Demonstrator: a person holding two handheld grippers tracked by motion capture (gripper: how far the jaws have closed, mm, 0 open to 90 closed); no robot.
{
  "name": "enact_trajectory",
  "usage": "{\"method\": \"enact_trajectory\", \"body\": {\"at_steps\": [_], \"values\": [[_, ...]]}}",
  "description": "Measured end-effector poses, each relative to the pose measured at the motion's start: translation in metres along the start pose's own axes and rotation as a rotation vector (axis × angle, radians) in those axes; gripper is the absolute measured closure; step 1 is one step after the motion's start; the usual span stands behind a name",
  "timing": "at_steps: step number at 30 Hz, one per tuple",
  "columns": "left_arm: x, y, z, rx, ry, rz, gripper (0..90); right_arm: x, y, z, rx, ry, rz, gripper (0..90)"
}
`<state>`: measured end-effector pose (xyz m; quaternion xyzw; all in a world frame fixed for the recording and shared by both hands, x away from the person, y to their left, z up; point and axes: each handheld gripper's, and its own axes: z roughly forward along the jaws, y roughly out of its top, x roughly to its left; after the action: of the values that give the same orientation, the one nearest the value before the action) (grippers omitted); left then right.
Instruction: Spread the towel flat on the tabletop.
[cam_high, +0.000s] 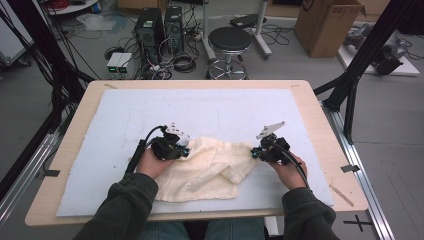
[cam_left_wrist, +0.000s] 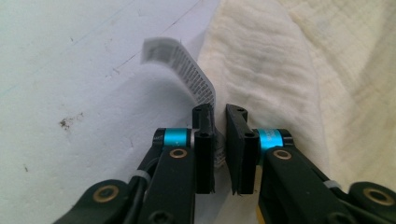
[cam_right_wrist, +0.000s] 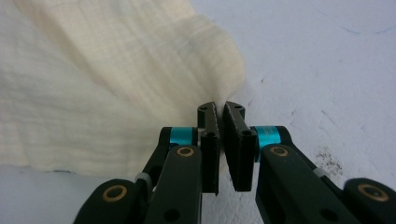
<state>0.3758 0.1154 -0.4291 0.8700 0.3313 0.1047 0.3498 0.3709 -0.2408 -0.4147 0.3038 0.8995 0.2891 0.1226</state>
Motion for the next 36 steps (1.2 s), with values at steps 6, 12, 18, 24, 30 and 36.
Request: {"method": "enact_trajectory", "body": {"at_steps": [6,12,18,24,30,36], "values": [[0.008,-0.001,-0.02,-0.053,0.009,-0.024,84.1,0.003,0.008,-0.004,-0.034,0.015,-0.006,85.3],[0.022,-0.008,-0.046,-0.103,0.042,-0.053,84.1,0.003,0.021,-0.011,-0.081,0.015,-0.009,85.4],[0.033,-0.014,-0.061,-0.147,0.072,-0.089,84.0,0.004,0.035,-0.015,-0.102,0.014,-0.036,85.4],[0.041,-0.012,-0.069,-0.169,0.087,-0.098,84.0,0.0,0.046,-0.014,-0.108,0.021,-0.04,85.5],[0.066,0.002,-0.064,-0.204,0.122,-0.166,84.1,-0.018,0.072,-0.005,-0.104,0.006,-0.053,86.1],[0.107,0.021,-0.048,-0.265,0.251,-0.271,59.7,-0.068,0.12,0.018,-0.122,-0.117,0.076,62.7]]}}
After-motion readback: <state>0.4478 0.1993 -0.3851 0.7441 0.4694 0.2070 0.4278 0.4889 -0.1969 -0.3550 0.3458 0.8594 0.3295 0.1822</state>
